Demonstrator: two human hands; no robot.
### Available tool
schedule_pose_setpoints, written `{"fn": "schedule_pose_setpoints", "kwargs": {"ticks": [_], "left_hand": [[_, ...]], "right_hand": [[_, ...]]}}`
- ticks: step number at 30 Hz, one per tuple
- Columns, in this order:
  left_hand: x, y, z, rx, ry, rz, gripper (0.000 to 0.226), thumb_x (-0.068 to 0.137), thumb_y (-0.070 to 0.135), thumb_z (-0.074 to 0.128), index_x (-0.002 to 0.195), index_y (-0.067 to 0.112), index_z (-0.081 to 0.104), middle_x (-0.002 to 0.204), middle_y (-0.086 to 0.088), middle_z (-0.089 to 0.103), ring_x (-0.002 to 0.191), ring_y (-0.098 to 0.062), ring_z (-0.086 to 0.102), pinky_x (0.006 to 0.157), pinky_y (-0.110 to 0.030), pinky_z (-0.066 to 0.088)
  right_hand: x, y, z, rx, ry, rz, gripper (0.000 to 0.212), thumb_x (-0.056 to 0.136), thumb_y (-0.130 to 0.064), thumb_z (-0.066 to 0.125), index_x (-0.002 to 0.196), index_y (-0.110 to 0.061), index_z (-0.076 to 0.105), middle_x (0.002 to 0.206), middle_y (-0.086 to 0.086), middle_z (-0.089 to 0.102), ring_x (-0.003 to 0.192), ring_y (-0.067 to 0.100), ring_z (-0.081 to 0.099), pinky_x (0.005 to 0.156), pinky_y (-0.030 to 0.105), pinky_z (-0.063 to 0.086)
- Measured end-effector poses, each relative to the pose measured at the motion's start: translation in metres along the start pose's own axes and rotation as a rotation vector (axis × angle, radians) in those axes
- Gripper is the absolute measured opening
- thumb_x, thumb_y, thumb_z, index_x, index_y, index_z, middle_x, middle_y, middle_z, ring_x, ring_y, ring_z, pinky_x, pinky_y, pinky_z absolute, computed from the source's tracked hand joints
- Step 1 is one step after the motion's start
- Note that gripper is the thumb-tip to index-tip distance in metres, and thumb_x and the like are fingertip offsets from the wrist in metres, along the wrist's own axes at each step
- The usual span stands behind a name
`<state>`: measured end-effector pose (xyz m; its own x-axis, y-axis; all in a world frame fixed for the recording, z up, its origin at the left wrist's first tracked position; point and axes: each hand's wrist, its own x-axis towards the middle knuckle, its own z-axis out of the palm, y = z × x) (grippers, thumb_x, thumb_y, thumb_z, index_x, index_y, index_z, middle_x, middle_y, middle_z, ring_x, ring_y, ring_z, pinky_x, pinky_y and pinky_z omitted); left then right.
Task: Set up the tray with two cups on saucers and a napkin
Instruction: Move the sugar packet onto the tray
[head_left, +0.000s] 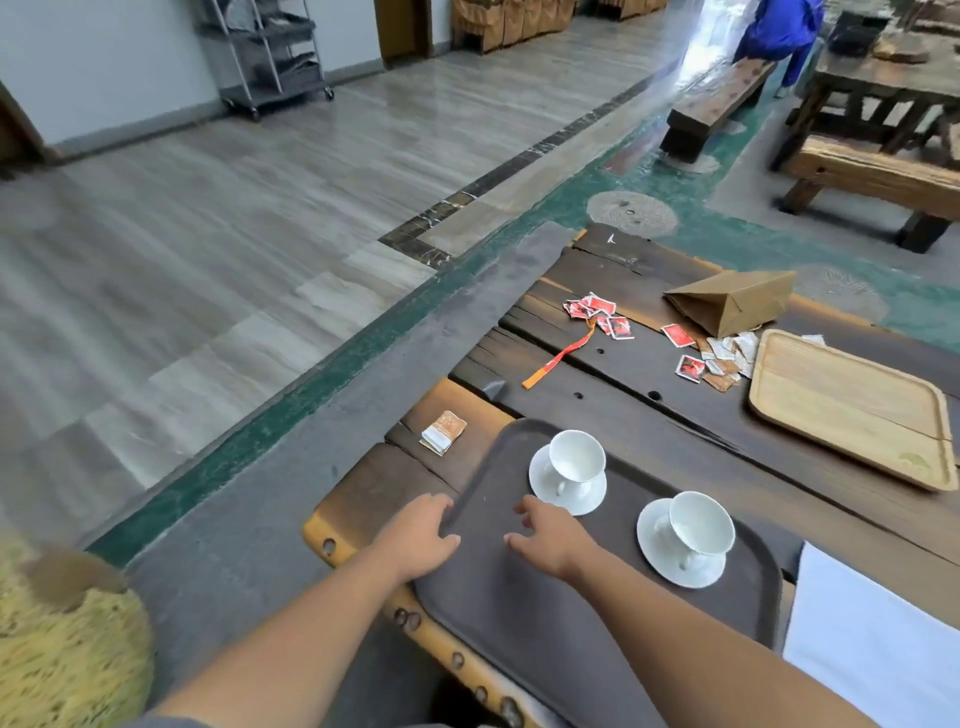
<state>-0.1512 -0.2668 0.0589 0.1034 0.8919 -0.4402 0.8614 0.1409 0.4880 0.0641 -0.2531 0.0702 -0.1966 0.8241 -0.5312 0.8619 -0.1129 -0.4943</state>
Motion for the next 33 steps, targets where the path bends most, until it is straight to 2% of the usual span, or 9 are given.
{"fn": "schedule_pose_setpoints", "kwargs": {"ticks": [4,10,17,22,26,29,31,33], "left_hand": [[0.005,-0.021,-0.005,0.003,0.006,-0.021,0.059,0.094,0.038,0.063,0.146,0.019,0.043,0.146,0.0,0.049,0.133,-0.02,0.049,0.109,-0.035,0.043],[0.024,-0.042,-0.015,0.011,0.013,-0.023,0.058,0.094,0.037,0.063,0.146,0.019,0.044,0.144,-0.001,0.05,0.132,-0.02,0.05,0.108,-0.035,0.043],[0.051,-0.052,-0.015,-0.004,0.025,-0.029,0.059,0.094,0.04,0.061,0.145,0.017,0.043,0.144,-0.003,0.043,0.129,-0.023,0.049,0.108,-0.038,0.043],[0.071,-0.067,-0.006,0.133,0.096,0.008,0.069,0.094,0.049,0.054,0.15,0.017,0.032,0.156,-0.005,0.027,0.144,-0.026,0.027,0.112,-0.043,0.036],[0.087,-0.089,0.007,0.334,0.085,0.051,0.083,0.094,0.062,0.043,0.159,0.02,0.012,0.168,-0.009,0.005,0.155,-0.029,0.001,0.123,-0.049,0.011],[0.093,-0.104,0.02,0.405,0.097,0.081,0.088,0.092,0.072,0.027,0.161,0.023,0.003,0.168,-0.009,-0.011,0.154,-0.029,-0.014,0.121,-0.053,-0.006],[0.094,-0.108,0.026,0.421,0.131,0.097,0.087,0.092,0.073,0.019,0.161,0.023,0.002,0.167,-0.01,-0.016,0.153,-0.029,-0.02,0.12,-0.055,-0.01],[0.095,-0.11,0.034,0.436,0.147,0.101,0.086,0.093,0.072,0.02,0.161,0.022,0.003,0.167,-0.012,-0.014,0.154,-0.031,-0.017,0.122,-0.058,-0.006]], "right_hand": [[0.017,-0.016,0.007,-0.022,-0.024,-0.012,0.057,0.093,-0.039,0.06,0.143,-0.014,0.046,0.14,0.008,0.057,0.127,0.025,0.055,0.104,0.036,0.046],[0.037,-0.033,0.012,0.016,-0.025,-0.004,0.055,0.093,-0.04,0.061,0.14,-0.016,0.049,0.14,0.006,0.058,0.127,0.023,0.056,0.105,0.035,0.046],[0.068,-0.051,0.01,0.157,-0.02,0.063,0.047,0.094,-0.037,0.065,0.134,-0.016,0.053,0.124,0.005,0.064,0.112,0.022,0.062,0.097,0.034,0.05],[0.098,-0.074,0.01,0.259,0.014,0.096,0.045,0.094,-0.037,0.066,0.132,-0.016,0.056,0.116,0.002,0.065,0.11,0.021,0.062,0.097,0.033,0.05],[0.124,-0.088,0.012,0.299,0.116,0.149,0.045,0.092,-0.034,0.065,0.13,-0.012,0.058,0.103,0.0,0.066,0.107,0.023,0.063,0.092,0.033,0.049],[0.143,-0.093,0.016,0.334,0.162,0.199,0.05,0.093,-0.033,0.065,0.134,-0.007,0.054,0.084,-0.007,0.059,0.101,0.023,0.06,0.087,0.034,0.047],[0.155,-0.095,0.017,0.353,0.176,0.238,0.049,0.093,-0.034,0.065,0.132,-0.006,0.054,0.095,0.0,0.063,0.108,0.026,0.061,0.087,0.034,0.046],[0.165,-0.096,0.019,0.371,0.186,0.281,0.043,0.093,-0.036,0.065,0.123,-0.007,0.057,0.107,0.007,0.067,0.109,0.029,0.061,0.09,0.038,0.05]]}}
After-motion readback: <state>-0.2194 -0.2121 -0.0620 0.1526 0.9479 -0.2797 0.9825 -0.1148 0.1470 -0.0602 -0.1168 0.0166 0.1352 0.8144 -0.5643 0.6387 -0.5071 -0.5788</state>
